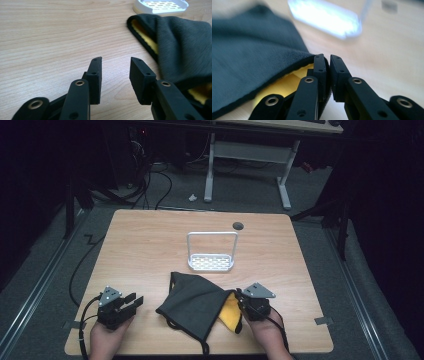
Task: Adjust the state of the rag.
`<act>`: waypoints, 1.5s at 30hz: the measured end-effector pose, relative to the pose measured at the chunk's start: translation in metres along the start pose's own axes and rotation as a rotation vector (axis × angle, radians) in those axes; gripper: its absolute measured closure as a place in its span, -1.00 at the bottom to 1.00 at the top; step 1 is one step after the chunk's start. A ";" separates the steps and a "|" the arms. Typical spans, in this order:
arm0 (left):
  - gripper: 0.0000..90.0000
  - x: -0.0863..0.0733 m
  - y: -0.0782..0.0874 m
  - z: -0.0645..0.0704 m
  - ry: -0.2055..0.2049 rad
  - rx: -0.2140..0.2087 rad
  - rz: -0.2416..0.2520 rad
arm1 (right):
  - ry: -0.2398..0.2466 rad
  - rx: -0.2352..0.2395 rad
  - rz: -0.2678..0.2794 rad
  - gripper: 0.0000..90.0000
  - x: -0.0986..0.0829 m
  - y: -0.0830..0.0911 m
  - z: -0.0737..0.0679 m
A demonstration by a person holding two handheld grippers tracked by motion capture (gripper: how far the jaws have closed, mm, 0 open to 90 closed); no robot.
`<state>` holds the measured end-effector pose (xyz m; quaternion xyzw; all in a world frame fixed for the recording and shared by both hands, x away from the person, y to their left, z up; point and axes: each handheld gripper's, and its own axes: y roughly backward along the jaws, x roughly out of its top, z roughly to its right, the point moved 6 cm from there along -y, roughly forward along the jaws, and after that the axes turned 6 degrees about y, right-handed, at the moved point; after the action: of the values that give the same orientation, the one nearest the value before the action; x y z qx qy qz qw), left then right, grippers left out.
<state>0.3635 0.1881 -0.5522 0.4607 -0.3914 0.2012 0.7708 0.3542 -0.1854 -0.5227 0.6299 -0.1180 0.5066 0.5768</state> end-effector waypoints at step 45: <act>0.39 -0.002 -0.002 0.008 -0.004 -0.030 -0.010 | 0.218 0.200 -0.052 0.74 0.025 -0.029 -0.114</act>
<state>0.3606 0.1799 -0.5525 0.4516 -0.3934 0.1905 0.7778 0.3303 -0.0693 -0.5415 0.6283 0.0128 0.5663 0.5333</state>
